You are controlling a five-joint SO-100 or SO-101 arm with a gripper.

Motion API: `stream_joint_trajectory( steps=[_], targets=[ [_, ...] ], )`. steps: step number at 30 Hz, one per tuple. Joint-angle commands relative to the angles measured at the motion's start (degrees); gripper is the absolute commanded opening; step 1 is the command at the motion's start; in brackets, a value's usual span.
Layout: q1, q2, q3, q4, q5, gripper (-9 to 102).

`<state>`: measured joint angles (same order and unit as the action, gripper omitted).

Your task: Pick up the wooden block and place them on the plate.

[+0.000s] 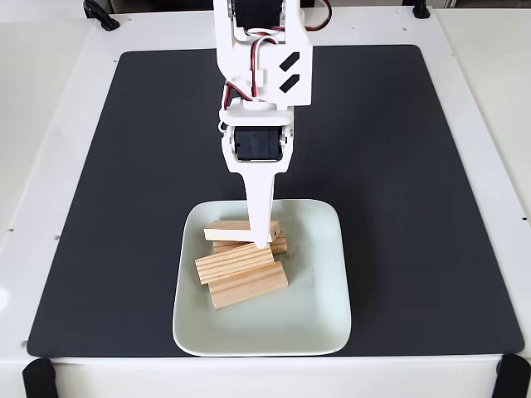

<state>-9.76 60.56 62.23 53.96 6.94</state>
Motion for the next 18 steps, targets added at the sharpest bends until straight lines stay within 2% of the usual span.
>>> stream_joint_trajectory(
  steps=[1,3,18],
  targets=[
    [-0.5,6.4,1.8,-0.2,0.2,6],
    [-1.0,9.0,4.5,-0.3,0.2,-1],
    [-3.6,29.4,23.6,-0.3,0.2,0]
  ],
)
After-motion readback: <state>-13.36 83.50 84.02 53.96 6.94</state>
